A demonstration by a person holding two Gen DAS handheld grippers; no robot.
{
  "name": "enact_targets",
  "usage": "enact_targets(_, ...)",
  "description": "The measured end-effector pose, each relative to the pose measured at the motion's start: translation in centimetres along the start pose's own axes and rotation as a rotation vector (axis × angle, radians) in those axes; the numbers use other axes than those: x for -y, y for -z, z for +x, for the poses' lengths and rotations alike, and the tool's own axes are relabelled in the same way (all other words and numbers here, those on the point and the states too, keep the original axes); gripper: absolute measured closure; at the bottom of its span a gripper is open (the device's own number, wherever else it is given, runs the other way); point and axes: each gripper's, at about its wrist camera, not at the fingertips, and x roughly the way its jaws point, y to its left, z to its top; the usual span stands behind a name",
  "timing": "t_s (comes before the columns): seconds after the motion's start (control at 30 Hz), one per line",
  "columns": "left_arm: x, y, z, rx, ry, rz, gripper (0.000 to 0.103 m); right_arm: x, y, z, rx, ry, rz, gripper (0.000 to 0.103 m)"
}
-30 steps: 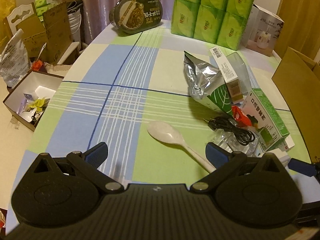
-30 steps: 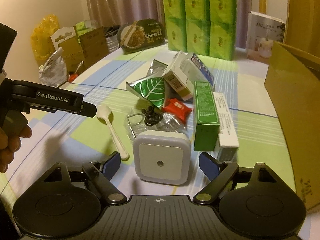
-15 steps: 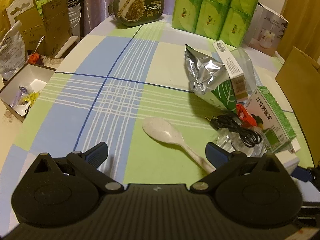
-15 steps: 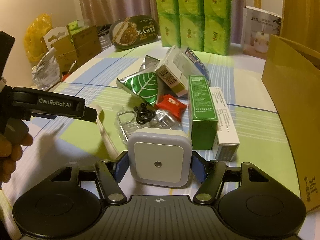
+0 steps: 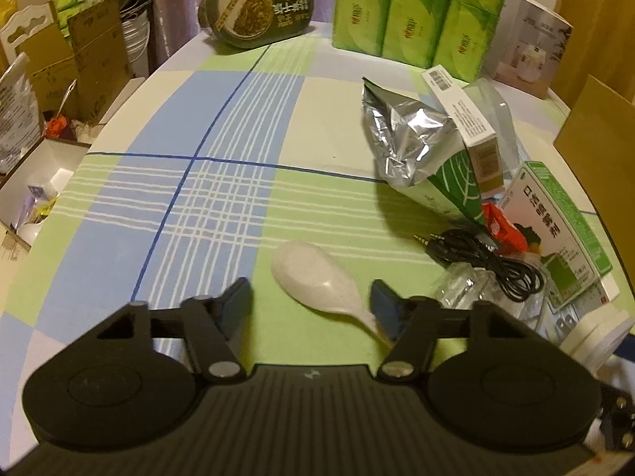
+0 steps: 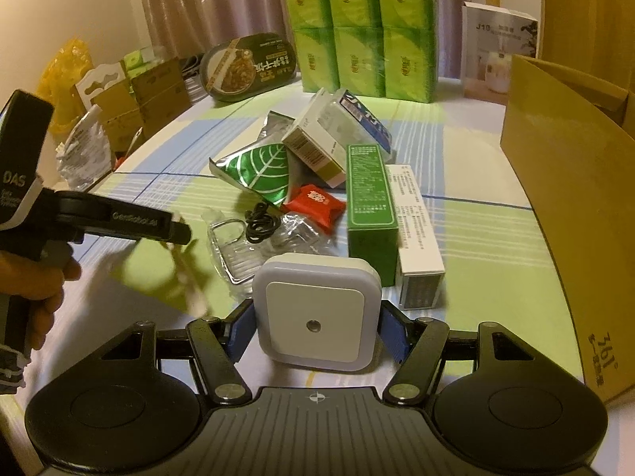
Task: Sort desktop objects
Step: 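Reach the right gripper to the white square night light and close, then grasp the white plastic spoon with the left gripper while the right holds the night light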
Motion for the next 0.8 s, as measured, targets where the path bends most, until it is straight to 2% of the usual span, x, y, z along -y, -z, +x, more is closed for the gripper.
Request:
enact_targets(0.1, -0.2, 0.3, -0.6, -0.007, 0.023, 0.021, 0.068, 0.3, 0.1, -0.3, 0.0, 0.0, 0.008, 0.04)
enact_targets(0.27, 0.2, 1.1, -1.8, -0.02, 0.07, 0.071, 0.083, 1.0, 0.3, -1.1, 0.002, 0.005, 0.03, 0.04)
enact_targets(0.4, 1.4, 2.0, -3.1, -0.04, 0.142, 0.139, 0.091, 1.7, 0.6, -2.0, 0.007, 0.016, 0.045, 0.04)
enact_targets(0.5, 2.4, 2.9, -3.9, -0.05, 0.168, 0.179, 0.096, 2.3, 1.0, -2.5, 0.007, 0.025, 0.064, 0.04)
enact_targets(0.63, 3.3, 3.6, -3.9, -0.056, 0.132, 0.218, 0.095, 2.7, 1.4, -3.0, 0.004, 0.033, 0.075, 0.04)
enact_targets(0.67, 3.4, 3.6, -3.8, -0.056, 0.12, 0.218, 0.093, 2.8, 1.5, -3.1, 0.004, 0.035, 0.077, 0.04)
enact_targets(0.73, 3.3, 3.5, -3.5, -0.047, 0.098, 0.202, 0.08, 2.8, 1.6, -3.2, 0.005, 0.037, 0.08, 0.04)
enact_targets(0.77, 3.2, 3.4, -3.4, -0.039, 0.09, 0.192, 0.067, 2.8, 1.6, -3.2, 0.006, 0.038, 0.079, 0.04)
enact_targets(0.8, 3.2, 3.3, -3.4, -0.03, 0.084, 0.187, 0.059, 2.8, 1.6, -3.2, 0.007, 0.039, 0.079, 0.04)
